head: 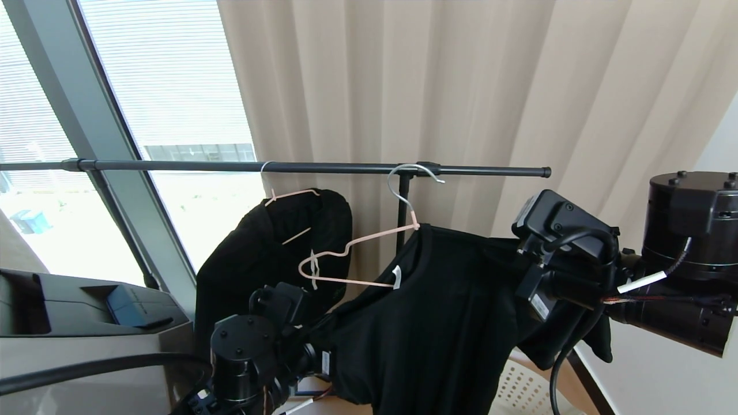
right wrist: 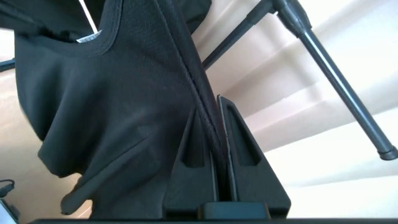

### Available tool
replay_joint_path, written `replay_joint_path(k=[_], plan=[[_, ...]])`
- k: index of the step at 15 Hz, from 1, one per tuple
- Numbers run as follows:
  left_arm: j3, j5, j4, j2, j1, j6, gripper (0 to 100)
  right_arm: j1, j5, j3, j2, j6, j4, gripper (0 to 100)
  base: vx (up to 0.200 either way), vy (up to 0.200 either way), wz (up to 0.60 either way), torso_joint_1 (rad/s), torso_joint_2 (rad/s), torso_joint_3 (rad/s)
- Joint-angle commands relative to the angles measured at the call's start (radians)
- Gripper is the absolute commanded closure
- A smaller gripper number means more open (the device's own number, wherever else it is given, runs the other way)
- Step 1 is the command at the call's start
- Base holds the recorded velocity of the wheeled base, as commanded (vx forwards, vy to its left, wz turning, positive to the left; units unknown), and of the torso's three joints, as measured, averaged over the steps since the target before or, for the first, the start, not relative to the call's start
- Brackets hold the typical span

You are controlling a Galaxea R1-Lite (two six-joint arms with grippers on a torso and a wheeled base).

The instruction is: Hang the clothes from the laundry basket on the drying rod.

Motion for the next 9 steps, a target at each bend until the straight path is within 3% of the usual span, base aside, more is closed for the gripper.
replay_joint_path(k=[1,3,9], plan=[[-0.006,0.001,-0.001,-0.011,0.025,0.007,100,-0.022,0.015,-0.003,0.024,-0.001,0.000,100,0.000,0.000,0.00,0.000,0.00,0.000],[-0.015,-0.001,-0.001,-0.018,0.053,0.007,100,-0.042,0.035,-0.004,0.039,-0.001,-0.002,100,0.000,0.000,0.00,0.000,0.00,0.000],[-0.034,-0.003,-0.001,-0.020,0.122,0.036,100,-0.151,0.198,-0.024,0.088,-0.002,-0.003,100,0.000,0.000,0.00,0.000,0.00,0.000]])
